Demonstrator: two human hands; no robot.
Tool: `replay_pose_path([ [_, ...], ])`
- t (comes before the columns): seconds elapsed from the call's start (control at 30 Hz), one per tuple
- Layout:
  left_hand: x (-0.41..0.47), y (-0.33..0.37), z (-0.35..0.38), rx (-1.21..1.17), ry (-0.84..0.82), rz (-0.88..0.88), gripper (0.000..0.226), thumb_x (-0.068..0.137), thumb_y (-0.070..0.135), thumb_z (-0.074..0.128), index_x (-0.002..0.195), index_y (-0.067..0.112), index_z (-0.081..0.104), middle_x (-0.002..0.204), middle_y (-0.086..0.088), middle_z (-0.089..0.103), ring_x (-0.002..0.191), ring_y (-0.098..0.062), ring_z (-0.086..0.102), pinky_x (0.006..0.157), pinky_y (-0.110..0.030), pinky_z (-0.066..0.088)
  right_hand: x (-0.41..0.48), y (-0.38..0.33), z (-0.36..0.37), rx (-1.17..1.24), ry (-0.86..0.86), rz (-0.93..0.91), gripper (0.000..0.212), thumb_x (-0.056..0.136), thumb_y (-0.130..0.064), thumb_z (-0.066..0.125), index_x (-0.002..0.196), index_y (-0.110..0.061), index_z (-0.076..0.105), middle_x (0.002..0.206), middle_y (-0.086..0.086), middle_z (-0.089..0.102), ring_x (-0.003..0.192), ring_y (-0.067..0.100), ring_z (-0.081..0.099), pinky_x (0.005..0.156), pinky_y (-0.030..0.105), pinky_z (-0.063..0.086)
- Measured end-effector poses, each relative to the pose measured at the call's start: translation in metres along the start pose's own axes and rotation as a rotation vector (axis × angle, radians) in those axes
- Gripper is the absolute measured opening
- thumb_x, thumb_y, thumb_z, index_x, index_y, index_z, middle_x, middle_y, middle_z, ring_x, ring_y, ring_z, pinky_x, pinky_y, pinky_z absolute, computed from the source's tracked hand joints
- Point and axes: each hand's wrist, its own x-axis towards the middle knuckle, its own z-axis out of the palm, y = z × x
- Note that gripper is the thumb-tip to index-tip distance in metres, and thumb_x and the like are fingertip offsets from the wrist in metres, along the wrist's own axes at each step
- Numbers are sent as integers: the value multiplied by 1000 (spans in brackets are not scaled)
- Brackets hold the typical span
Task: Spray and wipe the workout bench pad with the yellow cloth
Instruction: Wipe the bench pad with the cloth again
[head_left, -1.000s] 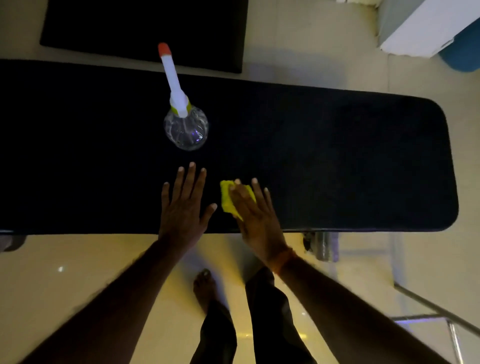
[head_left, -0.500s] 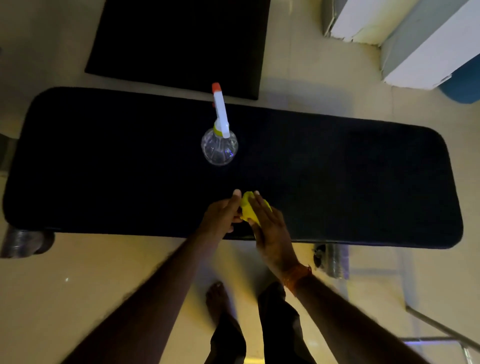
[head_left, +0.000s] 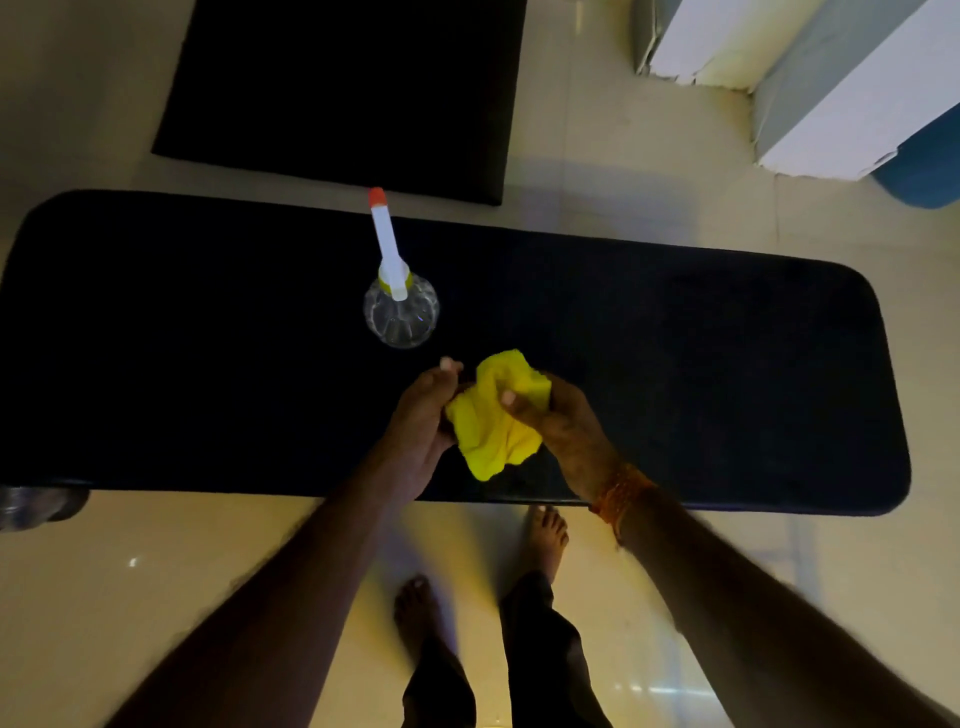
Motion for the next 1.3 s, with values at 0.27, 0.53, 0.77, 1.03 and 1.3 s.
replay_pose_path([
  [0.27,22,-6,15,305,134,87,33,79,20,86,104,13,67,99,-13,73,92,-25,69,81,-40,55,31,-4,-30,-509,95,-190,21,100,-25,65,116,-11,64,93,-6,68,82,1,63,75,23,50],
  [0.53,39,-15,15,465,117,143,31,93,10,69,108,34,58,109,-3,65,92,-20,68,53,-29,58,56,-10,-46,-774,87,-368,33,103,-21,60,130,-3,55,77,-6,56,66,0,56,61,13,40],
  [0.77,47,-17,6,710,360,340,39,87,4,71,122,19,62,105,-3,68,94,-22,69,82,-36,56,71,-17,-37,-1347,100,-479,75,85,-17,65,155,-26,38,154,3,44,131,29,45,96,46,44],
  [1.03,32,-13,-3,647,505,379,29,86,13,76,108,18,57,85,3,67,71,7,60,67,-9,44,93,-20,-14,-1589,-221,-614,44,82,-49,75,112,-18,70,115,4,62,124,32,52,113,57,33],
  [1.3,19,36,-17,665,757,559,84,75,34,87,143,12,42,138,-5,46,121,-21,54,98,-34,47,85,-44,-15,-1137,12,-351,35,83,-49,78,91,-19,62,67,-8,53,68,21,62,65,34,46],
])
